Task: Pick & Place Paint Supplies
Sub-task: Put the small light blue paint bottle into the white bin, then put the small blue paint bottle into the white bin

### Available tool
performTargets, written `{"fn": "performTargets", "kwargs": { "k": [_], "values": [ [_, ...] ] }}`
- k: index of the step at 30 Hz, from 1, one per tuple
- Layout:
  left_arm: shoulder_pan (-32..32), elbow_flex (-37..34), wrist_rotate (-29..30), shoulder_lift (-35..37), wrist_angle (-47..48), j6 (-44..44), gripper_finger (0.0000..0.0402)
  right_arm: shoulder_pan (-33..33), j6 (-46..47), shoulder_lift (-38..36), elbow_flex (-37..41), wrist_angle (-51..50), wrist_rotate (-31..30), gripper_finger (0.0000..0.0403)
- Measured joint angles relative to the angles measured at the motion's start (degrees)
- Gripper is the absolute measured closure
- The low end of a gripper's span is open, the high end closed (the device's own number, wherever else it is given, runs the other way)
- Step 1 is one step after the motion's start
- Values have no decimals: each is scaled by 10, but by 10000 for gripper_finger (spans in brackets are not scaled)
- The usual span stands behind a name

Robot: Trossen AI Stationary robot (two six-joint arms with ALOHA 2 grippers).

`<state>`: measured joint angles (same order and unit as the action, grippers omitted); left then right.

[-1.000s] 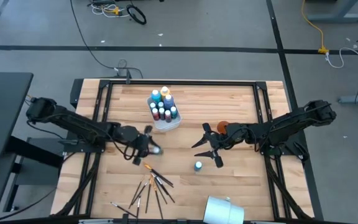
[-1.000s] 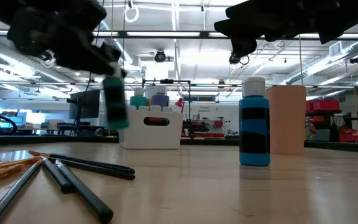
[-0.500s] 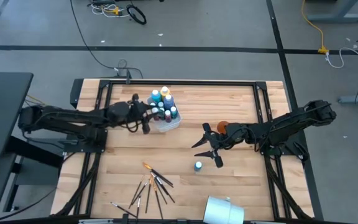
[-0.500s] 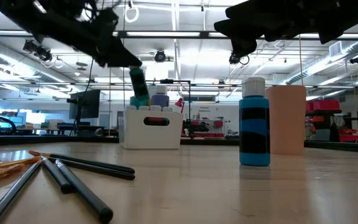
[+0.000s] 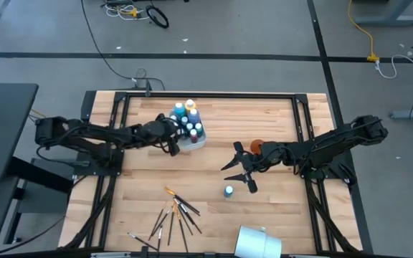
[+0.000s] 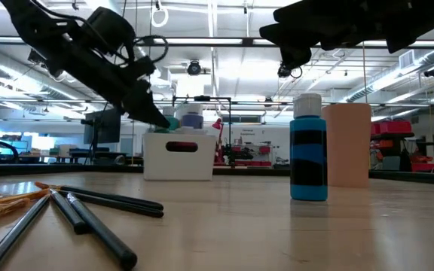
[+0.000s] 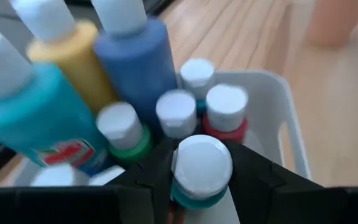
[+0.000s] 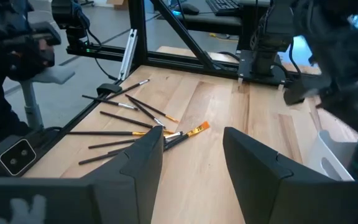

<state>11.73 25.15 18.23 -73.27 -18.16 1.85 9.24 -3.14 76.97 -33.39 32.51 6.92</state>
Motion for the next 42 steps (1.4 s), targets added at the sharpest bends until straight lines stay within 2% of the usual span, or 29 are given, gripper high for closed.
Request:
{"fn": "performTargets", "kwargs": {
  "k": [6,11,16,26,36,42],
  "values": [
    [0,1,13,-35,-8,11,259,0,0,0,0,-1,0,229],
    [0,0,21,-37,-10,-2,233,0,0,0,0,0,0,229],
    [0,3,19,-34,-19,-33,228,0,1,0,0,0,0,229],
    [0,24,18,28,-20,-57,228,0,11,0,0,-2,1,229],
    [-2,25,-75,79,-19,-42,229,1,46,0,0,-28,5,229],
    [-2,25,-78,77,-17,-42,229,8,59,0,0,-71,31,229]
  ]
}}
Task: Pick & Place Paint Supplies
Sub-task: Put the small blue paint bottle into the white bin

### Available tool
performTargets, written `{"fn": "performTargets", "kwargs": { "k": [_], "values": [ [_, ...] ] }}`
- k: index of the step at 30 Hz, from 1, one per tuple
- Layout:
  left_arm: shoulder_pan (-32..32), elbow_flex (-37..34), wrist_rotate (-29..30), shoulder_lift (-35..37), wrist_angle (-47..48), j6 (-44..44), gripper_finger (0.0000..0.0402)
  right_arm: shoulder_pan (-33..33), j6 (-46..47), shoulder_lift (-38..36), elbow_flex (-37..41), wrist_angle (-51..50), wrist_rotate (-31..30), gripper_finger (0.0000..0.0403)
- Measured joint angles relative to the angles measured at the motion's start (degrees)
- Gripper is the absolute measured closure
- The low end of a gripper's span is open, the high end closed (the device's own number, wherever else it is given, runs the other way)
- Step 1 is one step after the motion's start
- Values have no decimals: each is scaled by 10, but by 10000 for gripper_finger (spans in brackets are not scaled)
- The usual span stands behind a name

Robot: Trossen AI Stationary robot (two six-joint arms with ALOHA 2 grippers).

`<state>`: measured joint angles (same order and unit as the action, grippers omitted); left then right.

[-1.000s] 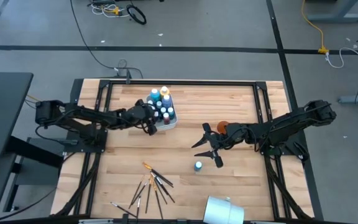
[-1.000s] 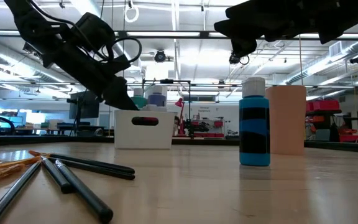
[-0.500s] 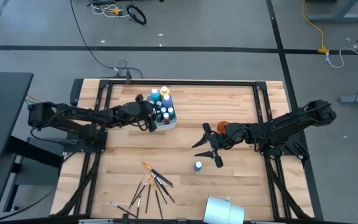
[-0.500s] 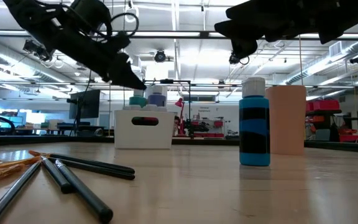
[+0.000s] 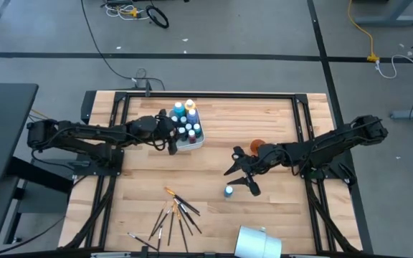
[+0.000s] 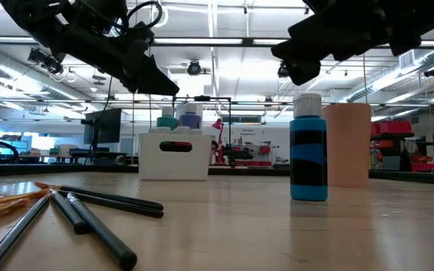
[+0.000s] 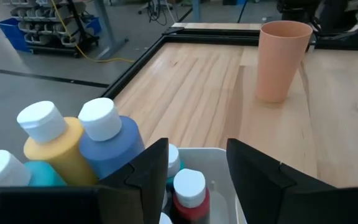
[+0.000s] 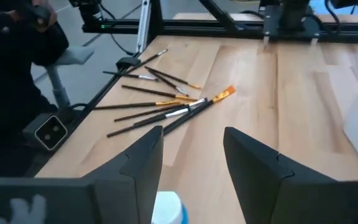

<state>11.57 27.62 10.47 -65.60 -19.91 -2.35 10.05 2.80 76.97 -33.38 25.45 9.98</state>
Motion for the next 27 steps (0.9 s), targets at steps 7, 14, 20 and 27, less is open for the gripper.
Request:
{"fn": "performTargets", "kwargs": {
  "k": [7,14,20,27],
  "values": [
    [0,0,3,0,-1,0,229,23,-2,15,16,15,1,229],
    [0,0,4,0,-4,0,229,36,-5,75,17,48,0,229],
    [0,0,4,0,-6,0,229,36,-3,106,17,51,1,229],
    [0,0,4,0,-6,-1,229,36,-5,114,17,50,1,229]
  ]
}}
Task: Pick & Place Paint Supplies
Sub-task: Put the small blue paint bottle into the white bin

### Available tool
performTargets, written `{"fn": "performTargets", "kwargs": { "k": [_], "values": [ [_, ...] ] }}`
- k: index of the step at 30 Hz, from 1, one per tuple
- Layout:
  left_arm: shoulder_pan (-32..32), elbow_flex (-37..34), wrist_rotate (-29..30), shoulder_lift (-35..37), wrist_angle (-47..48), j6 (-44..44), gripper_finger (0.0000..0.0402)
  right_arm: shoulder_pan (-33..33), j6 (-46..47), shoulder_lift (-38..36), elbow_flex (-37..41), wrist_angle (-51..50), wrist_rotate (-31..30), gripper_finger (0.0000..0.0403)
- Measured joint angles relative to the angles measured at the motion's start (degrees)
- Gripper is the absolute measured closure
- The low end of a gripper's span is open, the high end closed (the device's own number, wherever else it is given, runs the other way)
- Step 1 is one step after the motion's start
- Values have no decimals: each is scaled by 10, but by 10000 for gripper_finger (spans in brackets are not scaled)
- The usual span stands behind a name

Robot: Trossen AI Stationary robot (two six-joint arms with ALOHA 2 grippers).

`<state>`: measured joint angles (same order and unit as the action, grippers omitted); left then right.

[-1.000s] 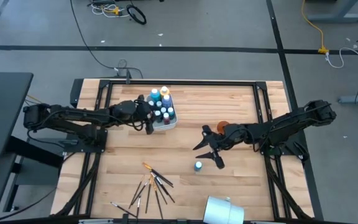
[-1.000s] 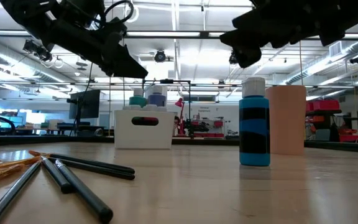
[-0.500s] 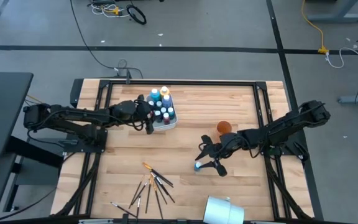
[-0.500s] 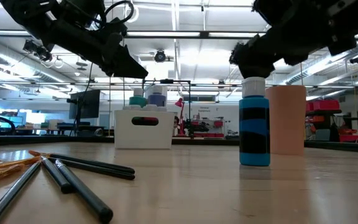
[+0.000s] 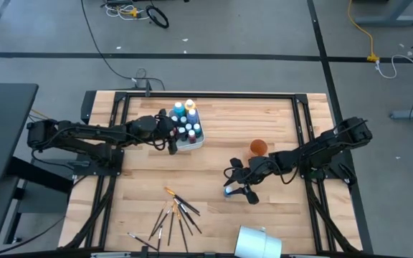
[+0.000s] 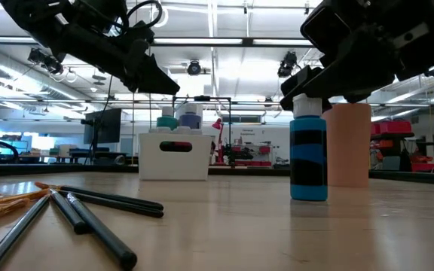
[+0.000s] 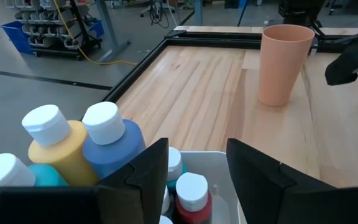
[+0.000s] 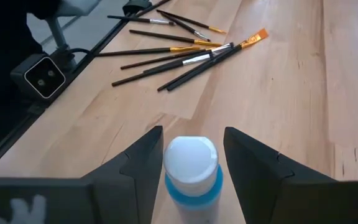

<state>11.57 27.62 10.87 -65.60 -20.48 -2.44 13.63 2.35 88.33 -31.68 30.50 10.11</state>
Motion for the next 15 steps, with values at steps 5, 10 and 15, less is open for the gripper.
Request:
{"fn": "performTargets", "kwargs": {
  "k": [5,10,15],
  "values": [
    [0,0,0,0,0,-1,229,0,0,0,0,-2,0,238],
    [0,0,0,0,0,-1,229,0,-2,0,0,-3,0,270],
    [0,0,0,0,0,-1,229,-1,-43,0,0,46,-22,286]
  ]
}}
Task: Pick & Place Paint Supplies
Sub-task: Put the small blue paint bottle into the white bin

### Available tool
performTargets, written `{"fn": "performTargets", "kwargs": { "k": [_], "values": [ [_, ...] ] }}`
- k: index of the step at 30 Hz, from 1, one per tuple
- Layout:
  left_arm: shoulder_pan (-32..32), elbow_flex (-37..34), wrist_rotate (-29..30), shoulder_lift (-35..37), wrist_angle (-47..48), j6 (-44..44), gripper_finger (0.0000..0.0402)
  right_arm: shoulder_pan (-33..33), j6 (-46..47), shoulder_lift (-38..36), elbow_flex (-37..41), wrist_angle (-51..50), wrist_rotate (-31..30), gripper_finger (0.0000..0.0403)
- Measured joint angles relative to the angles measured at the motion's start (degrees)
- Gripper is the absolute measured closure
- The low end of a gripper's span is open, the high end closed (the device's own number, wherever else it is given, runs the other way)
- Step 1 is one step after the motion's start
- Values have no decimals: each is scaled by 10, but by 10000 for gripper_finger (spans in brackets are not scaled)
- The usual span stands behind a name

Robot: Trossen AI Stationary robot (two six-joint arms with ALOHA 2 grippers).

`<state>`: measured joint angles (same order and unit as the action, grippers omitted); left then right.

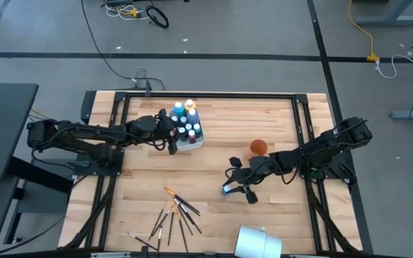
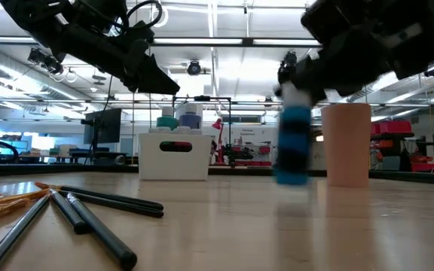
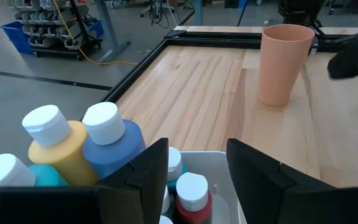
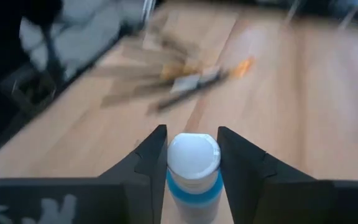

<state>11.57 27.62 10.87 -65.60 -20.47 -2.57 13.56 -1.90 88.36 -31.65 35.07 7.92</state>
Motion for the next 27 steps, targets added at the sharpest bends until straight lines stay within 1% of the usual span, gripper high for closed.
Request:
{"fn": "performTargets", "kwargs": {
  "k": [6,7,9,11,15,18,22,27],
  "values": [
    [0,0,0,0,0,0,229,-14,-57,0,-7,199,-48,284],
    [0,0,0,0,0,0,229,-16,-64,0,-14,222,-60,285],
    [0,0,0,0,0,0,229,-21,-79,0,-34,234,-101,286],
    [0,0,0,0,0,0,229,-26,-94,0,-62,211,-152,285],
    [0,0,0,0,0,0,229,-41,-106,11,-138,107,-255,285],
    [0,0,0,0,-1,0,229,-59,-107,36,-193,38,-298,286],
    [0,0,0,0,-1,-9,229,-88,-89,89,-240,4,-330,285],
    [0,0,0,0,0,-9,229,-120,-67,142,-251,1,-328,283]
  ]
}}
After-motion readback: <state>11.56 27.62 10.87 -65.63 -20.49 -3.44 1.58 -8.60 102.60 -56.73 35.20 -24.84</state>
